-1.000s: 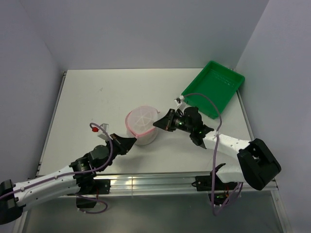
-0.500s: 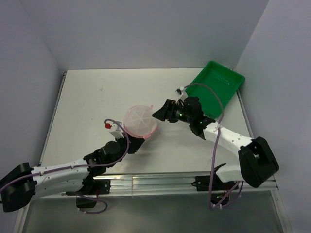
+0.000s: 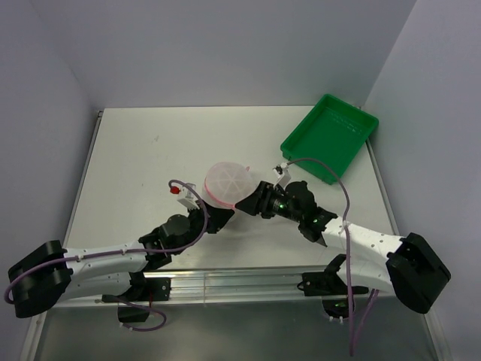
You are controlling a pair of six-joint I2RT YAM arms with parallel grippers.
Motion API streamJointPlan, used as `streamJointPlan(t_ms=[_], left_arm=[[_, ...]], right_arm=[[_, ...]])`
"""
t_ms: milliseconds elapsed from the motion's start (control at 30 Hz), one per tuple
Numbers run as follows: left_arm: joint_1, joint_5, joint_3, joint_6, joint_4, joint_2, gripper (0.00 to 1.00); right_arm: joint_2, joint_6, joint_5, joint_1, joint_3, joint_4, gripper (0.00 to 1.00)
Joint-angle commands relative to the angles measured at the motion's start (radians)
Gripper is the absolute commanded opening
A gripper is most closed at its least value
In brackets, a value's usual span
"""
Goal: Place the bra in the laundry bag and zip it closed
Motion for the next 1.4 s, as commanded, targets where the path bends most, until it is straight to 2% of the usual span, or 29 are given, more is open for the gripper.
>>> streamJointPlan(t_ms=[0, 67, 100, 167, 200, 367, 400, 433, 800, 933, 1033, 1100, 1133, 1167, 1233, 1267, 1300, 1367], left_arm=[[-0.009, 0.021, -0.006, -0.016, 0.071, -0.022, 0.0], [-0.009, 0.021, -0.014, -0.016, 0.07, -0.031, 0.0], [-0.009, 0.02, -0.019, -0.016, 0.063, -0.039, 0.0], [-0.009, 0.015, -0.025, -0.018, 0.054, -0.051, 0.0], [-0.009, 0.014, -0.028, -0.018, 0.051, -0.065, 0.0], [-0.009, -0.006, -0.052, -0.009, -0.018, -0.11, 0.0], [-0.009, -0.011, -0.054, -0.006, -0.035, -0.129, 0.0], [-0.009, -0.017, -0.06, -0.003, -0.053, -0.142, 0.0], [-0.009, -0.202, -0.083, 0.028, -0.527, -0.487, 0.0], [-0.009, -0.222, -0.079, 0.042, -0.584, -0.55, 0.0], [-0.009, -0.187, -0.071, 0.062, -0.526, -0.527, 0.0], [-0.009, -0.14, -0.074, 0.063, -0.419, -0.468, 0.0], [-0.009, -0.127, -0.072, 0.06, -0.382, -0.441, 0.0], [-0.01, -0.118, -0.066, 0.05, -0.353, -0.391, 0.0], [-0.01, -0.094, -0.056, 0.033, -0.229, -0.352, 0.0], [-0.01, -0.088, -0.052, 0.033, -0.184, -0.337, 0.0], [-0.01, -0.086, -0.039, 0.03, -0.15, -0.303, 0.0], [-0.01, -0.083, -0.016, 0.037, -0.092, -0.248, 0.0]], right_arm=[[0.034, 0.064, 0.015, 0.004, 0.004, 0.142, 0.67], [0.057, 0.076, 0.03, 0.004, 0.009, 0.157, 0.62], [0.068, 0.078, 0.05, 0.006, 0.015, 0.152, 0.55], [0.07, 0.076, 0.076, 0.006, 0.018, 0.148, 0.47], [0.067, 0.076, 0.088, 0.004, 0.02, 0.146, 0.39], [0.06, 0.072, 0.134, 0.004, 0.02, 0.151, 0.14], [0.066, 0.064, 0.141, 0.003, 0.026, 0.142, 0.04], [0.07, 0.041, 0.139, -0.002, 0.038, 0.127, 0.0], [0.18, -0.146, 0.004, -0.17, 0.161, 0.082, 0.0], [0.254, -0.21, -0.04, -0.197, 0.245, 0.068, 0.0], [0.321, -0.238, -0.077, -0.212, 0.323, 0.045, 0.0], [0.358, -0.244, -0.093, -0.21, 0.378, 0.005, 0.05], [0.364, -0.244, -0.093, -0.212, 0.391, -0.007, 0.12], [0.363, -0.244, -0.09, -0.21, 0.402, -0.027, 0.31], [0.34, -0.243, -0.08, -0.203, 0.4, -0.076, 0.53], [0.318, -0.246, -0.067, -0.197, 0.392, -0.099, 0.7], [0.265, -0.241, -0.039, -0.194, 0.356, -0.125, 0.75], [0.159, -0.211, -0.025, -0.175, 0.296, -0.118, 0.79]])
